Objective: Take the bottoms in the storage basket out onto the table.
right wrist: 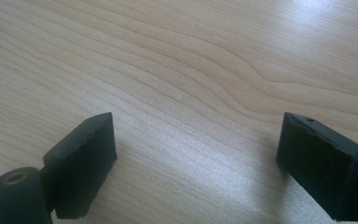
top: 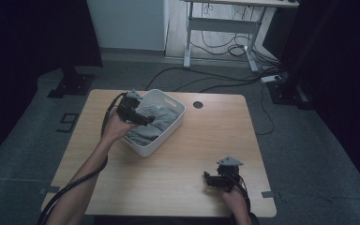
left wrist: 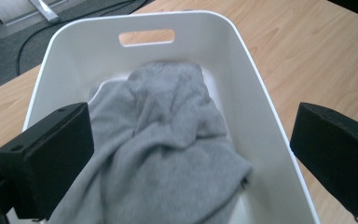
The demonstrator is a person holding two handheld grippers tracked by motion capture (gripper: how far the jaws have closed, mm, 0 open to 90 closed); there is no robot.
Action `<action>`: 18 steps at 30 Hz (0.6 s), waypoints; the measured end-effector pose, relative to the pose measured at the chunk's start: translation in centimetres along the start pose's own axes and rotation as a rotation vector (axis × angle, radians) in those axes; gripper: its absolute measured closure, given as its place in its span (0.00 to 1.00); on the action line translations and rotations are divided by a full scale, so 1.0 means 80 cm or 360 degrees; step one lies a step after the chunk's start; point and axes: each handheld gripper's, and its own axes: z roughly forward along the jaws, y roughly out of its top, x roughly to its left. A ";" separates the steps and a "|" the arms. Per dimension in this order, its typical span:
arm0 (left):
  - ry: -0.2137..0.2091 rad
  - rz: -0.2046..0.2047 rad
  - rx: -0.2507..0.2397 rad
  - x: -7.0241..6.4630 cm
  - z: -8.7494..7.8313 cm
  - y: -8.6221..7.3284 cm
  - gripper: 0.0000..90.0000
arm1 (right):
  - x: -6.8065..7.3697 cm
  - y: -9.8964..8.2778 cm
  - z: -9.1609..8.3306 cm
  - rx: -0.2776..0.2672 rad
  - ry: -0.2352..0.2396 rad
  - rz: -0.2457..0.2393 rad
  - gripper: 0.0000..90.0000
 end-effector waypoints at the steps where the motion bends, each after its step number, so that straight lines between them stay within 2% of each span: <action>1: 0.0006 0.0004 0.0008 0.001 0.005 0.002 0.00 | 0.000 0.000 0.000 0.0000 0.0001 0.0000 0.13; 5: 0.0020 0.0011 0.0037 0.006 0.020 0.008 0.00 | 0.000 0.000 0.000 0.0000 0.0004 -0.0004 0.13; 8: 0.0037 0.0003 0.0065 0.015 0.041 0.010 0.00 | 0.000 0.000 0.000 0.0000 0.0004 -0.0006 0.13; 9: 0.0037 0.0003 0.0065 0.015 0.041 0.010 0.00 | 0.000 0.000 0.000 0.0000 0.0004 -0.0006 0.13; 14: 0.0072 0.0020 0.0134 0.030 0.071 0.009 0.00 | 0.000 0.000 0.000 -0.0001 0.0007 -0.0004 0.13; 17: 0.0070 0.0019 0.0153 0.035 0.080 0.008 0.00 | 0.000 0.000 0.000 -0.0001 0.0008 -0.0006 0.13; 18: 0.0068 0.0023 0.0177 0.038 0.089 0.007 0.00 | 0.000 0.000 0.000 -0.0001 0.0008 -0.0007 0.13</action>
